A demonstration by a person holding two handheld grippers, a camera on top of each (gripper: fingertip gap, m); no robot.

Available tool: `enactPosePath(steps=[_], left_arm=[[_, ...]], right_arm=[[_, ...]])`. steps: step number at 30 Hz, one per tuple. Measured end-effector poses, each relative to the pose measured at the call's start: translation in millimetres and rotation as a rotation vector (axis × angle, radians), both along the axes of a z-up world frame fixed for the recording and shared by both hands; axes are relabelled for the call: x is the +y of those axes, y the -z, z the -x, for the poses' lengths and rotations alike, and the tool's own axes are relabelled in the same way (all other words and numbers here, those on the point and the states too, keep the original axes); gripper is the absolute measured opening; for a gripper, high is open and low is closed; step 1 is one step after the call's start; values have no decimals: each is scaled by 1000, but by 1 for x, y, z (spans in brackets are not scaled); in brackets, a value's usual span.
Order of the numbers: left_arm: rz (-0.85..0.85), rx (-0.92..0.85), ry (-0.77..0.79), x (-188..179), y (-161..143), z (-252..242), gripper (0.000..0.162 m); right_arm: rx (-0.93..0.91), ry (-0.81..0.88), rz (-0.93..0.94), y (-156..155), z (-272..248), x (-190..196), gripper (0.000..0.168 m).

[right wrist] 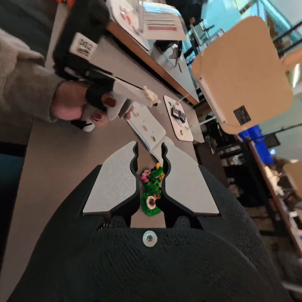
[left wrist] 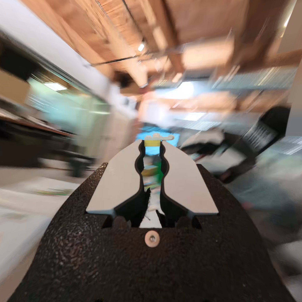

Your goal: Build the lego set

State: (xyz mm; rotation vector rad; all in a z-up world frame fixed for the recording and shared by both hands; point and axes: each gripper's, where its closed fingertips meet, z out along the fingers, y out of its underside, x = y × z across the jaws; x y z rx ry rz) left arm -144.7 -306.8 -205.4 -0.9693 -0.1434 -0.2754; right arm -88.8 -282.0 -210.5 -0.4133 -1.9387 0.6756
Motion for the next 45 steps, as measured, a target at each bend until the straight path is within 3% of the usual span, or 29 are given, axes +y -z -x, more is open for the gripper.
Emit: enactPosePath(steps=[4, 8, 11, 17, 29, 38, 45], left_arm=[[174, 379, -434, 8, 6, -2, 16], [227, 557, -495, 21, 11, -21, 16], [239, 653, -560, 21, 11, -26, 16], [259, 713, -595, 23, 13, -28, 16], [294, 767, -609, 28, 18, -31, 16], [290, 840, -654, 28, 17, -36, 16], [286, 861, -603, 31, 21, -44, 16]], right_arm=[[-25, 235, 181, -4, 13, 20, 23], [-167, 214, 489, -2, 17, 1, 25], [-253, 212, 604, 5, 21, -4, 29], [-290, 166, 645, 6, 18, -17, 32], [-154, 188, 330, 13, 15, -15, 26], [-271, 229, 433, 14, 14, -9, 38], [-446, 159, 541, 22, 7, -10, 28]])
